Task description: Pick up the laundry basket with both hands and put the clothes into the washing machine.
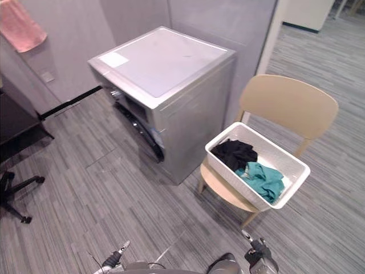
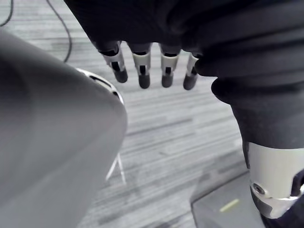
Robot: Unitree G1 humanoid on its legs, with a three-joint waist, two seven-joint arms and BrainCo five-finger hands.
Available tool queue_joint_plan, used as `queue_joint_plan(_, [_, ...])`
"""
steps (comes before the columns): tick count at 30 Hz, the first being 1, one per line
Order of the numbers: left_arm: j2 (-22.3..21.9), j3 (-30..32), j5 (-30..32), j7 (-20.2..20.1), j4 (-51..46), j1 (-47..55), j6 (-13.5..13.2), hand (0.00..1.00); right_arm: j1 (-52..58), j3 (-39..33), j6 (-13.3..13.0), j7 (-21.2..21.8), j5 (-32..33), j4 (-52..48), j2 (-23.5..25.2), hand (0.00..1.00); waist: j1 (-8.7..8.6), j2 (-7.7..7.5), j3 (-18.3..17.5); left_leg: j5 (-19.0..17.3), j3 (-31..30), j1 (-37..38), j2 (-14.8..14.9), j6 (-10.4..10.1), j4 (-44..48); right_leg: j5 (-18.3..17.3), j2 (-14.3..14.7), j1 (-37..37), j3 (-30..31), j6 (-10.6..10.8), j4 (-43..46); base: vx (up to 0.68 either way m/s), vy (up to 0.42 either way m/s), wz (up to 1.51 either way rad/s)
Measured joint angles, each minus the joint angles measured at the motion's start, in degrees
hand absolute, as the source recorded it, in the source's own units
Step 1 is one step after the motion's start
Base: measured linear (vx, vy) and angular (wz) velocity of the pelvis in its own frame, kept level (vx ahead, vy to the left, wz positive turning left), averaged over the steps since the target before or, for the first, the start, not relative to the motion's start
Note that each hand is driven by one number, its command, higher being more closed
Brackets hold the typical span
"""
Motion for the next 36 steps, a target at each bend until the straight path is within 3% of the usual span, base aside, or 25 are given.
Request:
queue_joint_plan(1, [-0.1,-0.2,0.2,0.0,0.0,-0.2,0.5,0.0,0.0,-1.9,0.4,-0.4,0.6,1.4,-0.1,0.0,-0.29,0.77,-0.4,-3.8,0.0,0.5,-1.2,-1.5,-3.2,0.7,-1.9,-0.3,-1.2,1.1,2.2,-0.09,0.544,0.9])
queue_joint_plan(2, [0.9,-0.4,0.2,-0.1,-0.2,-0.7,0.5,0.0,0.2,-2.7,1.0,-0.4,0.6,2.5,1.2,0.0,0.0,-1.45,0.6,-4.8,-0.1,0.5,-3.1,-1.0,-2.9,1.5,-4.6,-0.4,-1.1,1.6,3.3,-0.1,0.435,0.63])
queue_joint_plan(4, [3.7,-0.9,0.3,0.0,-0.4,-0.4,0.5,0.0,1.0,-2.9,1.4,-0.5,0.5,2.6,1.8,0.0,0.8,-3.67,0.4,-7.2,-0.6,-2.1,-7.4,1.7,1.3,5.5,-8.0,-0.2,-0.1,2.5,1.3,-0.18,0.379,0.27])
queue_joint_plan(6, [5.1,-3.2,0.7,0.0,-0.4,-0.1,0.5,0.0,1.0,-2.5,1.9,-0.6,0.6,3.4,1.4,0.0,1.14,-4.17,-0.3,-10.8,-1.5,-4.9,-10.3,3.9,5.4,8.3,-10.6,-0.2,0.0,3.0,-0.6,-0.22,0.35,0.25])
queue_joint_plan(8, [5.5,-5.2,1.5,-0.1,-0.5,-0.4,0.4,0.0,1.2,-2.7,1.8,-0.6,0.6,3.2,0.5,0.0,0.78,-5.11,-0.8,-11.8,-2.5,-6.7,-14.1,5.7,6.5,8.8,-13.9,-0.3,0.1,-0.5,-1.5,-0.13,0.284,0.49])
queue_joint_plan(9, [5.2,-6.2,1.8,-0.6,-0.7,-0.5,0.4,0.0,1.2,-2.7,1.7,-0.8,0.6,3.0,0.1,0.0,0.17,-4.24,-0.3,-11.8,-3.7,-7.0,-15.7,6.7,6.6,6.4,-14.4,-0.5,1.4,-6.1,-1.3,-0.08,0.243,0.63])
queue_joint_plan(10, [5.0,-7.0,2.3,-1.2,-0.6,-0.4,0.2,0.0,1.3,-2.7,1.6,-0.7,0.7,1.9,-0.3,0.0,-0.56,-3.93,0.4,-11.7,-4.7,-7.0,-16.6,7.7,6.6,2.7,-13.9,-1.6,5.8,-11.1,-0.8,-0.1,0.331,0.72])
queue_joint_plan(11, [5.4,-8.3,2.7,-1.1,-0.3,-0.6,0.1,0.0,1.1,-2.5,1.4,-0.2,1.5,0.1,-0.2,0.0,-0.67,-2.5,1.0,-11.4,-6.0,-6.3,-17.2,9.1,6.6,-4.4,-10.3,-5.0,20.5,-10.8,0.2,-0.05,0.231,0.58])
queue_joint_plan(12, [5.5,-9.3,3.2,-1.0,-0.2,-0.8,0.2,0.0,0.9,-1.9,1.4,-0.2,1.8,-0.5,0.3,0.0,-0.79,-3.13,1.5,-11.5,-6.5,-5.9,-17.4,9.4,6.5,-6.8,-8.3,-5.9,26.4,-9.5,0.6,-0.03,0.226,0.47])
queue_joint_plan(13, [6.5,-10.2,4.3,-1.0,-0.2,-0.4,0.2,0.0,0.5,1.0,0.9,-0.1,2.0,-1.5,1.8,0.0,-0.86,-3.22,1.5,-11.4,-7.0,-4.8,-17.3,9.7,5.8,-9.5,-4.2,-8.0,35.1,-7.3,3.5,0.03,0.113,0.26])
queue_joint_plan(14, [7.8,-10.6,5.0,-1.0,-0.1,0.6,0.2,0.0,-0.2,4.6,0.8,0.0,2.8,-2.1,3.6,0.0,-0.8,-3.58,1.5,-11.1,-7.0,-3.5,-17.1,10.0,4.2,-10.3,0.4,-9.4,37.6,-5.6,7.4,0.06,0.078,0.21])
queue_joint_plan(16, [8.6,-10.5,5.7,-1.0,-0.1,0.7,0.5,0.0,-0.7,7.3,0.8,0.6,4.3,-3.9,6.4,0.0,-1.28,-5.41,1.5,-11.1,-7.4,-2.6,-17.3,10.0,3.3,-10.6,5.0,-9.3,40.4,-2.9,7.4,0.1,-0.022,0.43])
queue_joint_plan(17, [9.3,-9.7,6.2,-1.2,-0.3,0.5,0.3,0.0,-0.4,7.3,0.6,0.9,5.0,-4.7,7.8,0.0,-1.88,-7.52,1.1,-11.1,-6.8,-2.3,-18.2,10.1,2.2,-8.3,4.4,-9.4,41.0,0.6,7.5,0.19,-0.091,0.42])
queue_joint_plan(18, [9.3,-8.5,6.2,-1.1,-0.5,0.3,0.4,0.0,-0.5,7.3,0.0,0.9,5.8,-5.5,8.7,0.0,-0.84,-9.11,1.0,-10.4,-5.6,-1.1,-18.6,11.1,-0.4,-6.3,2.3,-12.3,40.4,2.3,13.8,0.19,-0.108,0.01])
queue_joint_plan(19, [8.3,-7.5,6.2,-0.9,-0.3,-0.3,0.8,0.0,-0.6,7.6,-0.8,1.0,7.7,-8.1,8.4,0.0,-0.51,-7.41,2.5,-9.6,-6.4,0.6,-17.3,10.4,-1.5,-6.8,3.2,-16.3,38.9,1.2,19.0,0.15,-0.098,-0.42])
queue_joint_plan(20, [7.8,-7.3,6.3,-0.9,-0.2,-0.5,0.9,0.0,-0.6,8.0,-0.9,1.0,8.3,-8.3,8.2,0.0,-0.59,-6.18,2.7,-9.7,-6.2,1.0,-16.0,10.1,-2.0,-7.9,5.2,-16.5,37.8,2.2,16.9,0.17,-0.094,-0.34])
queue_joint_plan(21, [6.8,-7.1,6.3,-0.9,-0.2,-2.0,1.1,0.0,-0.2,9.2,-1.0,1.0,10.5,-9.6,8.4,0.0,-0.85,-5.72,3.0,-10.1,-6.3,2.0,-14.3,9.0,-2.7,-8.3,9.2,-16.3,37.6,2.6,10.7,0.26,-0.126,0.12])
queue_joint_plan(23, [4.8,-5.9,6.5,-1.1,-0.2,-4.3,1.1,0.0,2.3,8.6,-1.2,0.8,11.9,-9.9,9.4,0.0,-1.79,-7.59,2.3,-10.7,-8.4,3.3,-15.2,8.2,-4.5,-4.8,11.8,-15.1,40.7,0.3,4.8,0.34,-0.203,0.67])
queue_joint_plan(26, [-1.4,-2.8,6.7,-1.2,-0.5,-5.6,0.8,0.0,5.7,5.6,-1.2,0.2,12.9,-9.9,9.6,0.0,-2.36,-4.51,-0.2,-11.5,-9.0,7.0,-12.1,6.5,-4.5,-8.7,14.4,-11.5,38.4,-1.4,6.5,0.4,-0.16,0.42])
queue_joint_plan(28, [-2.6,-3.1,6.6,-1.2,-1.3,-5.0,0.8,0.0,6.5,4.8,-1.2,-0.3,12.9,-10.0,9.9,0.0,-2.79,-4.28,-0.4,-11.8,-7.4,3.3,-10.0,5.9,9.8,-10.5,15.0,-6.5,36.7,-2.0,5.7,0.55,-0.135,0.29])
queue_joint_plan(29, [-2.6,-3.0,6.6,-1.1,-3.1,-4.5,0.8,0.0,6.8,4.9,-1.1,-0.3,12.8,-10.0,9.8,0.0,-2.67,-3.83,-0.5,-9.4,-7.9,-1.9,-7.6,2.9,25.0,-11.3,16.2,-2.6,36.0,-2.4,3.7,0.49,-0.122,0.21])
queue_joint_plan(31, [-2.7,-3.0,6.5,-1.1,-5.2,-3.6,0.5,0.0,6.5,5.5,-1.2,-0.3,12.8,-10.0,9.5,0.0,-1.64,-3.33,-0.8,-7.7,-7.2,-8.0,-5.3,0.6,40.8,-11.5,17.1,1.1,37.0,-2.5,1.7,0.36,-0.033,-0.23])
queue_joint_plan(34, [-2.5,-3.0,6.3,-1.0,-6.9,-2.4,0.0,0.0,5.4,7.0,-1.1,-0.4,12.3,-9.9,9.4,0.0,-0.9,-3.92,-0.5,-9.2,-2.8,-11.0,-4.6,2.8,45.8,-11.3,16.4,5.8,40.2,-2.2,-1.7,0.28,0.069,-0.55])
queue_joint_plan(35, [-2.2,-3.1,6.0,-1.0,-7.0,-2.2,-0.7,0.0,4.0,7.0,-1.0,-0.4,11.0,-9.2,9.4,0.0,-0.13,-3.99,-0.5,-10.9,0.2,-11.4,-3.5,5.2,39.5,-10.9,15.2,7.7,42.6,-1.5,-3.0,0.18,0.115,-0.66])
queue_joint_plan(36, [-2.0,-3.1,5.9,-1.0,-6.9,-2.2,-0.8,0.0,3.8,7.0,-1.0,-0.4,11.0,-9.0,9.5,0.0,-0.14,-4.06,-0.5,-11.1,0.5,-11.5,-3.3,5.5,37.9,-10.8,14.9,7.9,42.8,-1.3,-3.1,0.21,0.183,-0.83])
